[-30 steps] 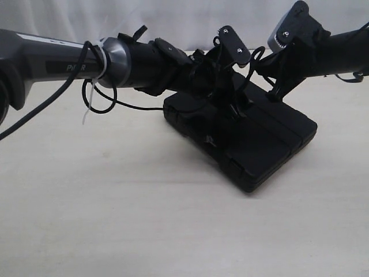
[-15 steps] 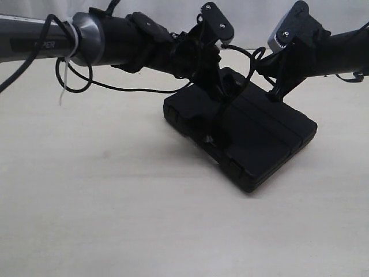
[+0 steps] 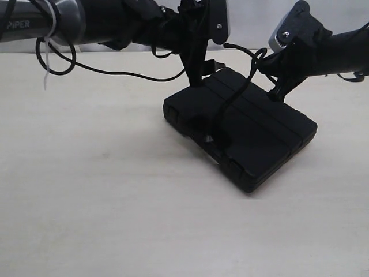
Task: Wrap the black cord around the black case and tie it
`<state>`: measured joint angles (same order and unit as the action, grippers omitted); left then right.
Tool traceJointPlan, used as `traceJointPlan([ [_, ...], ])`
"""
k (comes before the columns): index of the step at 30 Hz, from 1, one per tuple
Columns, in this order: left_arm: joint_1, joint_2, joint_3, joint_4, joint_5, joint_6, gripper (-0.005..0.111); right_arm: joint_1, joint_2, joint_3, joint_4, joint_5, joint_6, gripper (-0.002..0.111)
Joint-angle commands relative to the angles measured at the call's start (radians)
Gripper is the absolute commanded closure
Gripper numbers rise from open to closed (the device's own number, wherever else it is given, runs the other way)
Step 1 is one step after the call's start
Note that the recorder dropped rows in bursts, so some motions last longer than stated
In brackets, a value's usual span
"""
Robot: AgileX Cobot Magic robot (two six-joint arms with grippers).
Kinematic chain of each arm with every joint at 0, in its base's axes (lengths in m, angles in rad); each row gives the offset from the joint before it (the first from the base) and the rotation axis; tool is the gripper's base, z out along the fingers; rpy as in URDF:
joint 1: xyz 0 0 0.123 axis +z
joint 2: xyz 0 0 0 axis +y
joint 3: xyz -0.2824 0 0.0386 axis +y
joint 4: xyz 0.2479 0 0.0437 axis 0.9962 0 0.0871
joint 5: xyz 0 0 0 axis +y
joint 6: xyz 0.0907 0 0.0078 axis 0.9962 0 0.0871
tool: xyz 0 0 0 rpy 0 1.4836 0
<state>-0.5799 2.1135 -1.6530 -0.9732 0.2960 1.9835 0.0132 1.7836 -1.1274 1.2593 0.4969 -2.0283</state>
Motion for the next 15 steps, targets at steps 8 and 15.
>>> traceJointPlan([
  [8, -0.095, 0.021, -0.005, -0.007, -0.138, 0.131, 0.051, 0.001, 0.000, 0.005, 0.004, 0.028, -0.008, 0.104],
  [15, -0.095, 0.023, -0.005, -0.007, -0.153, 0.131, 0.103, 0.001, 0.000, 0.005, 0.004, 0.031, -0.008, 0.104],
])
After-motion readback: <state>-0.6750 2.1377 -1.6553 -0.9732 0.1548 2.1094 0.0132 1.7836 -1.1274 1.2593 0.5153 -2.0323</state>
